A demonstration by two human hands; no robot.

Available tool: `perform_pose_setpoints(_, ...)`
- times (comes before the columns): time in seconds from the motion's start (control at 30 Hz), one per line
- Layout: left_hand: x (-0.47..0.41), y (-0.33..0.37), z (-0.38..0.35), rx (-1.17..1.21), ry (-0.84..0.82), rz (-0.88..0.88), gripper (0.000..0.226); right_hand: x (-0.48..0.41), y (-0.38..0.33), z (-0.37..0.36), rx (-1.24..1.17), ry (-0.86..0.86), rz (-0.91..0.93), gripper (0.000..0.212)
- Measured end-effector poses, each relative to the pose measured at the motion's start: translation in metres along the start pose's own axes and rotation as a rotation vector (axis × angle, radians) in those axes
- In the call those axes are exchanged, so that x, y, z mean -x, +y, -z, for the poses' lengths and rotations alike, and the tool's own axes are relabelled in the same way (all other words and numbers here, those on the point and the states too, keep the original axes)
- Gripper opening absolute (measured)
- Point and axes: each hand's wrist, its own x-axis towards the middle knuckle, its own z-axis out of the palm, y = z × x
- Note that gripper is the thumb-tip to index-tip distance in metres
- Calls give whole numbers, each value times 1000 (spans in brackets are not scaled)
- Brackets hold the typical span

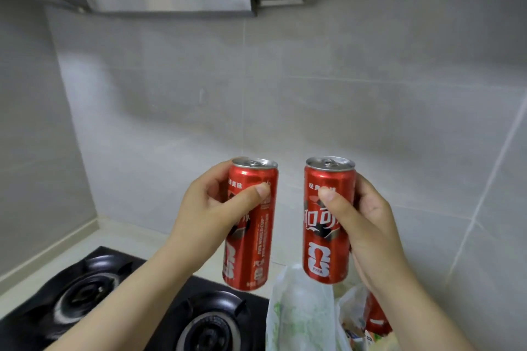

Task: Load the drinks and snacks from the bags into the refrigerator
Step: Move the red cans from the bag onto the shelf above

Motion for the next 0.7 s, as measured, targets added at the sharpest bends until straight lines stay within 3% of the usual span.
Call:
perform_pose_setpoints(0.17,22,36,32,-21,48,-64,31,11,-35,-33,-18,-29,75,40)
perform_pose_setpoints(0.33,60,74,85,-61,147,-102,45,31,-69,-92,-45,-102,132,40)
perform_pose_setpoints(0.7,149,141,165,-151,386,-163,36,84,-114,-206,-225,-193,192,33)
